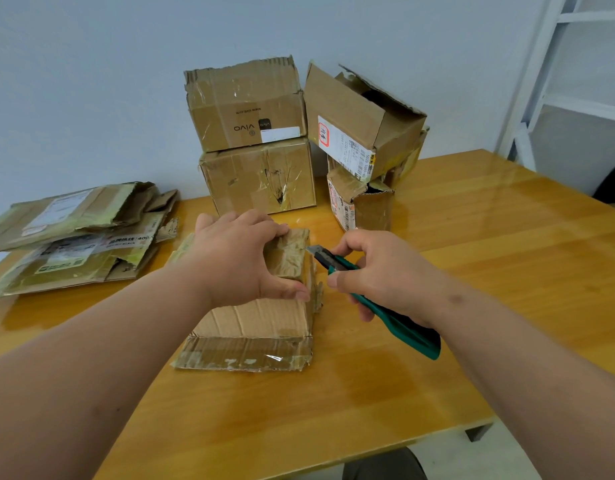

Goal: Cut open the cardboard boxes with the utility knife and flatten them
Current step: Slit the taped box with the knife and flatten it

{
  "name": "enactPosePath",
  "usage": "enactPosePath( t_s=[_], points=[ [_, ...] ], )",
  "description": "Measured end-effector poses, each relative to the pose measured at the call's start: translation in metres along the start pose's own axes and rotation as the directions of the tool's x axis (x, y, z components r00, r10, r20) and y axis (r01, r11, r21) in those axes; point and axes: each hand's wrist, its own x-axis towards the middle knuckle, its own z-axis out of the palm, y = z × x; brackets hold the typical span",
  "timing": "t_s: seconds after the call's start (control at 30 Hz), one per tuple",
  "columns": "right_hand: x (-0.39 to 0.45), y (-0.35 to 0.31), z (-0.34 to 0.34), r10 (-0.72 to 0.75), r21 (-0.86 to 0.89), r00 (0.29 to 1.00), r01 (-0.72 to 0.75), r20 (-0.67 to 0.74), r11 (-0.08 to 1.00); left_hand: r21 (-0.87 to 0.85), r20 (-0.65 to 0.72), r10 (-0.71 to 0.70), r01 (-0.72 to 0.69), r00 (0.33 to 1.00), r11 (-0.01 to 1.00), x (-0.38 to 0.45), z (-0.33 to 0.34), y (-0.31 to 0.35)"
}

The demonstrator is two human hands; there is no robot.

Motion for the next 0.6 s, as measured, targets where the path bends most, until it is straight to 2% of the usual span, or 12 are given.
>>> enactPosePath(
  t_s=[0.13, 0.53, 0.6],
  points=[
    [-0.003, -0.001, 0.001, 0.002, 0.018, 0.999, -0.002, 0.034, 1.000, 0.005, -0.011, -0.001, 0.001, 1.000, 1.000, 0.000, 0.000, 0.000],
    [-0.013, -0.016, -0.007, -0.019, -0.201, 0.996, 0.038, 0.092, 0.979, -0.044, -0.053, 0.007, -0.010, 0.999, 0.999, -0.001, 0.000, 0.001],
    [-0.012, -0.018, -0.010, -0.001, -0.194, 0.994, 0.022, 0.108, 0.981, -0.050, -0.066, 0.007, -0.011, 0.998, 0.999, -0.001, 0.001, 0.001]
  ],
)
